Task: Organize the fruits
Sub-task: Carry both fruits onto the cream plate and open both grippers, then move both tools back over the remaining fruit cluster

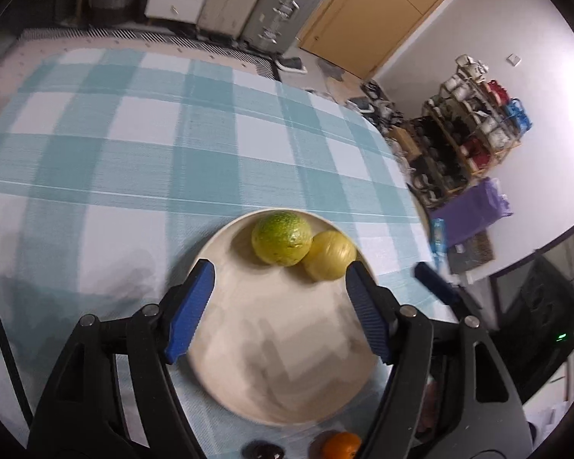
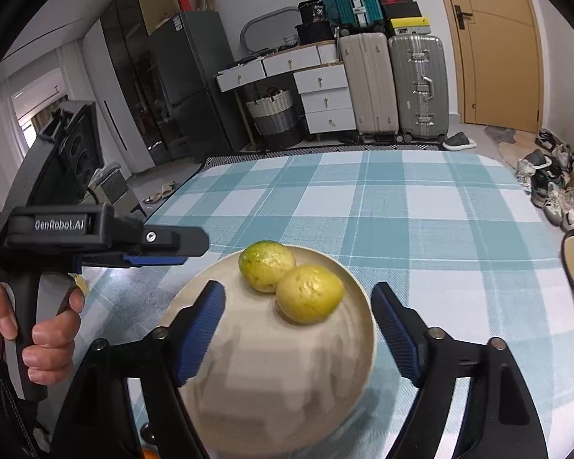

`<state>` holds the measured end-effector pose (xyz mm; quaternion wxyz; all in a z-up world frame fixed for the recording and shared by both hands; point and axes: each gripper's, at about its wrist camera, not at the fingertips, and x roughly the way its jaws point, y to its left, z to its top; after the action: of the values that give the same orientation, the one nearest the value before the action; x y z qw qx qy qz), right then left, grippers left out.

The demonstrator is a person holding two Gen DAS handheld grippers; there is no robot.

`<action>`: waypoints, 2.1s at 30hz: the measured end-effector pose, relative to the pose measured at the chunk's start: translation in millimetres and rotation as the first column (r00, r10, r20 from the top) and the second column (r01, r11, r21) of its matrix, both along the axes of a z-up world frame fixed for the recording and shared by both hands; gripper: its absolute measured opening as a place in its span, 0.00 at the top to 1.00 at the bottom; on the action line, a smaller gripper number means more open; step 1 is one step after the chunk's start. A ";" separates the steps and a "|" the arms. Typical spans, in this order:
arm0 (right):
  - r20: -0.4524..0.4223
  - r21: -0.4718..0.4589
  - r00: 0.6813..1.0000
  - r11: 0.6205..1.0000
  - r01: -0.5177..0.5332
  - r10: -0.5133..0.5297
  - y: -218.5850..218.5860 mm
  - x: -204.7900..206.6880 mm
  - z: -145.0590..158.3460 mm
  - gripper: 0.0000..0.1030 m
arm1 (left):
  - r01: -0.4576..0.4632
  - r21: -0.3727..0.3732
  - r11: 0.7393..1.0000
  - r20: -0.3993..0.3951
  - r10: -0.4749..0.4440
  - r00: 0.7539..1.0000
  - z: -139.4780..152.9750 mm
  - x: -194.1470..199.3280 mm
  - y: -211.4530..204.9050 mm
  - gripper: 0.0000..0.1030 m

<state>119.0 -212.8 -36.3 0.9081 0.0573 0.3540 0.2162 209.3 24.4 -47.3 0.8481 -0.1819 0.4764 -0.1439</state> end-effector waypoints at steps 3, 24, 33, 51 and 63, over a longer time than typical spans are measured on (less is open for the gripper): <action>0.020 0.019 1.000 1.000 0.007 -0.007 -4.4 -14.1 7.9 0.17 | -0.010 0.049 0.999 0.033 0.008 0.999 7.7 -19.8 -0.1 0.34; 0.106 0.058 0.994 0.998 0.024 -0.031 -15.4 -99.9 40.7 0.01 | -0.138 0.307 0.942 0.292 0.045 0.955 63.3 -147.7 -19.3 0.03; 0.113 0.055 0.993 0.998 0.017 -0.023 -12.1 -127.9 38.3 0.00 | -0.152 0.351 0.924 0.298 0.044 0.954 55.2 -182.9 -25.6 0.01; 0.095 0.014 0.995 1.000 0.013 -0.015 -4.3 -176.2 22.3 0.00 | -0.144 0.309 0.940 0.232 0.072 0.970 18.4 -229.7 -13.3 0.01; -0.022 0.048 1.000 0.999 -0.008 0.009 -2.7 -184.4 -13.1 0.00 | -0.142 0.290 0.946 0.165 0.097 0.982 -14.2 -245.5 4.8 0.01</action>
<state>-65.4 -215.5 -49.4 0.9016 0.0798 0.3591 0.2277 -36.2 29.2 -61.5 0.9060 -0.0682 0.4165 -0.0313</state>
